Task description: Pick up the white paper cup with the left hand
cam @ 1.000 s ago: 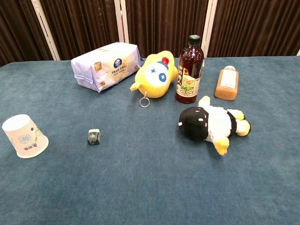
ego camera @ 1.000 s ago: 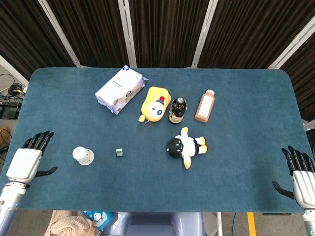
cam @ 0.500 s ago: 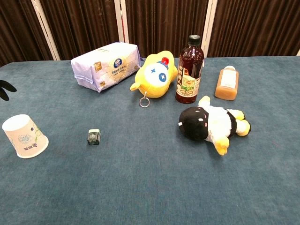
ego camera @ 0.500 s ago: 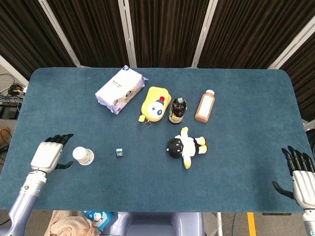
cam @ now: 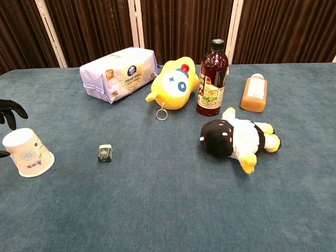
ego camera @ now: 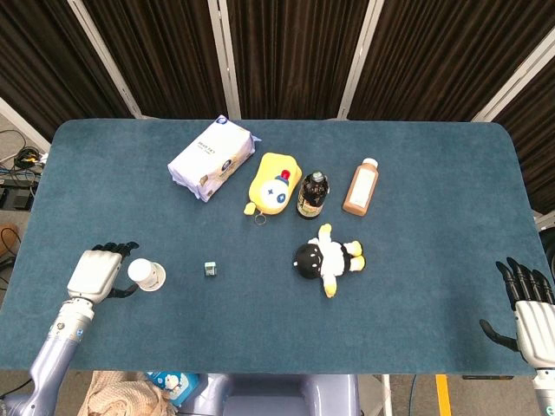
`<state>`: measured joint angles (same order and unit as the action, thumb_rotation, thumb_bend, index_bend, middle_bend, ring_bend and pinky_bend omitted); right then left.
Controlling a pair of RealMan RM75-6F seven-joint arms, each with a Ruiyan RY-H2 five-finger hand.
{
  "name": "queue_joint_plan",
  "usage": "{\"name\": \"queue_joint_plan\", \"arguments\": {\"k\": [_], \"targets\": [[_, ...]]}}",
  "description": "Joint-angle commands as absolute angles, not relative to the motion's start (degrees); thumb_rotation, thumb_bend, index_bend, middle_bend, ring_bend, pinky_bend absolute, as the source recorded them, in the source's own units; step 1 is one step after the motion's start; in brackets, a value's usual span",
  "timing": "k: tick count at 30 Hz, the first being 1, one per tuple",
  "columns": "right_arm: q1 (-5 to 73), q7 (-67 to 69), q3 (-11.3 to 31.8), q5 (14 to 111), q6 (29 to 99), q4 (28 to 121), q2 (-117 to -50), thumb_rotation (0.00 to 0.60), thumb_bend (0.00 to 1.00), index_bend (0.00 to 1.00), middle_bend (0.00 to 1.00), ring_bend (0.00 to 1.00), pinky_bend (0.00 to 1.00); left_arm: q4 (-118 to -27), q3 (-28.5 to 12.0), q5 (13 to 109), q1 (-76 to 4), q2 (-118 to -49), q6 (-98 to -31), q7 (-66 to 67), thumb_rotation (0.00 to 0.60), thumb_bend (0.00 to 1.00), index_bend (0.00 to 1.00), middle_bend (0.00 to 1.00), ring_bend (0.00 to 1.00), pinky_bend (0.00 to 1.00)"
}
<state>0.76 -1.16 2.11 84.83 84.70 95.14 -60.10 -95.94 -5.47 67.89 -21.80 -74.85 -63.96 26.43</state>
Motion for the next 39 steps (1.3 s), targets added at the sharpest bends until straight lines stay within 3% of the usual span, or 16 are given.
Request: {"name": "queue_joint_plan", "arguments": {"k": [1,5,9,26,39], "targets": [[0.76,-1.13,2.12,84.83,84.69,95.14,-60.09,0.6,0.24,0.0,0.0,0.0,0.0,-95.47,-5.37,67.39,-22.18,-75.39,-63.69,26.54,0.6,0.23,0.26,0.37,0.3,0.37],[0.75,-1.01,2.09,84.84,84.66,95.15,-60.04,0.6,0.24,0.0,0.0,0.0,0.0,-94.96,-5.28,67.35,-22.6,-76.22,-63.88,26.51,0.6,0.28,0.35,0.47,0.39,0.44],[0.77,-0.87,2.09,84.8,84.59,95.18,-59.99,0.6,0.24,0.0,0.0,0.0,0.0,-94.73,-4.93,68.34,-22.7,-76.73,-64.57,26.03,0.6,0.3,0.38,0.51,0.43,0.47],[0.75,-0.98,2.09,84.83,84.65,95.24,-60.03,0.6,0.24,0.0,0.0,0.0,0.0,-101.25,-6.27,72.95,-24.33,-74.68,-67.37,24.69,0.6,0.3,0.38,0.51,0.43,0.47],[0.79,-0.54,2.09,84.9,84.58,95.24,-59.93,0.6,0.24,0.0,0.0,0.0,0.0,-100.58,-7.89,69.9,-28.38,-80.07,-65.93,30.11,0.6,0.3,0.38,0.51,0.43,0.47]]}}
